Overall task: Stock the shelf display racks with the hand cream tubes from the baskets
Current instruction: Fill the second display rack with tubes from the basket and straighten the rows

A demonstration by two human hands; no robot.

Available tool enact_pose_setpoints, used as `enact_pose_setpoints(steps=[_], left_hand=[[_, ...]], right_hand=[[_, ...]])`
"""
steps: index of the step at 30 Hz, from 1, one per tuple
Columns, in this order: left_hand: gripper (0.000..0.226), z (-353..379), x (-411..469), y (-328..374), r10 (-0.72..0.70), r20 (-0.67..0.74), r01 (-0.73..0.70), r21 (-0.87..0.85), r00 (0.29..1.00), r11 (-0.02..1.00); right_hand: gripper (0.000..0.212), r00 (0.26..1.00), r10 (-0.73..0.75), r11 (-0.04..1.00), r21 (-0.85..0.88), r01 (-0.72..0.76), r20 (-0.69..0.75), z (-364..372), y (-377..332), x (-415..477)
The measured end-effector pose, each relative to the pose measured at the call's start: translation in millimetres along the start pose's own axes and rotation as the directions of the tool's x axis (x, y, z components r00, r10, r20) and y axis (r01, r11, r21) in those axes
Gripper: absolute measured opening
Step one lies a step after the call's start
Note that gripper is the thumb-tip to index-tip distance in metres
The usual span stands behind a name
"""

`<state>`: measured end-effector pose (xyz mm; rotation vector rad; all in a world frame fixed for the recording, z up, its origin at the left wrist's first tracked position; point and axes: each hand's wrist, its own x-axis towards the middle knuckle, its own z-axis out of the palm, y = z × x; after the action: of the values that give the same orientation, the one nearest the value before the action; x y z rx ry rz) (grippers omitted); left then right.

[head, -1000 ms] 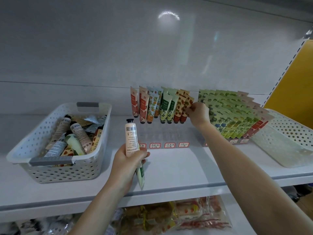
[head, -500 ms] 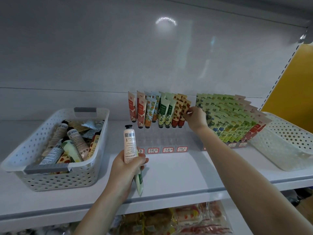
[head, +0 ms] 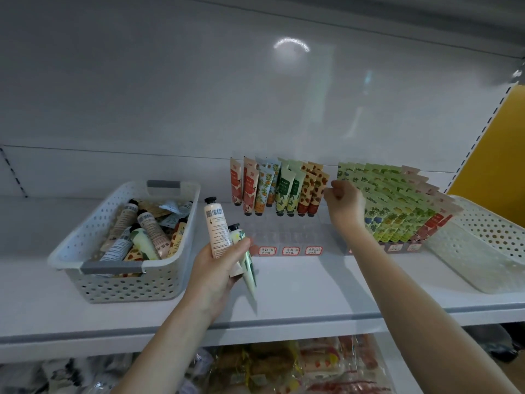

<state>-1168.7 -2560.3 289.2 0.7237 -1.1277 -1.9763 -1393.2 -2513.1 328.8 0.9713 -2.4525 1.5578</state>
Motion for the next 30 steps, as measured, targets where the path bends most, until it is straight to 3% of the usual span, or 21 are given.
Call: enact_pose_setpoints(steps=[4, 9, 11, 13, 21, 25, 30], left_hand=[[0.012, 0, -11, 19, 0.093, -0.001, -0.093, -0.086, 0.996, 0.992], [0.022, -2, -25, 36, 0.178, 0.001, -0.173, -0.219, 0.984, 0.960], [0.027, -3, -32, 41, 0.191, 0.010, -0.183, -0.256, 0.981, 0.949], [0.026, -4, -37, 43, 0.205, 0.014, -0.196, -0.240, 0.979, 0.951], [0.008, -23, -43, 42, 0.240, -0.120, -0.236, 0.043, 0.963, 0.971], [0.016, -20, -44, 32, 0.186, -0.134, -0.190, -0.013, 0.973, 0.982], [0.015, -13, -38, 20, 0.171, -0.140, -0.176, -0.024, 0.975, 0.984]], right_hand=[[0.014, 0.970, -0.070, 0.982, 0.187, 0.027, 0.231, -3, -24, -48], [0.022, 0.767, 0.009, 0.893, 0.341, -0.295, 0.641, 1, -47, -103], [0.025, 0.676, 0.021, 0.846, 0.347, -0.405, 0.737, 5, -52, -117], [0.019, 0.637, 0.010, 0.794, 0.381, -0.473, 0.771, 7, -55, -127], [0.008, 0.721, 0.109, 0.644, 0.504, -0.575, 0.684, 1, -55, -129], [0.012, 0.735, 0.155, 0.378, 0.648, -0.661, 0.660, -3, -51, -130], [0.012, 0.773, 0.175, 0.298, 0.716, -0.632, 0.610, -4, -43, -132]])
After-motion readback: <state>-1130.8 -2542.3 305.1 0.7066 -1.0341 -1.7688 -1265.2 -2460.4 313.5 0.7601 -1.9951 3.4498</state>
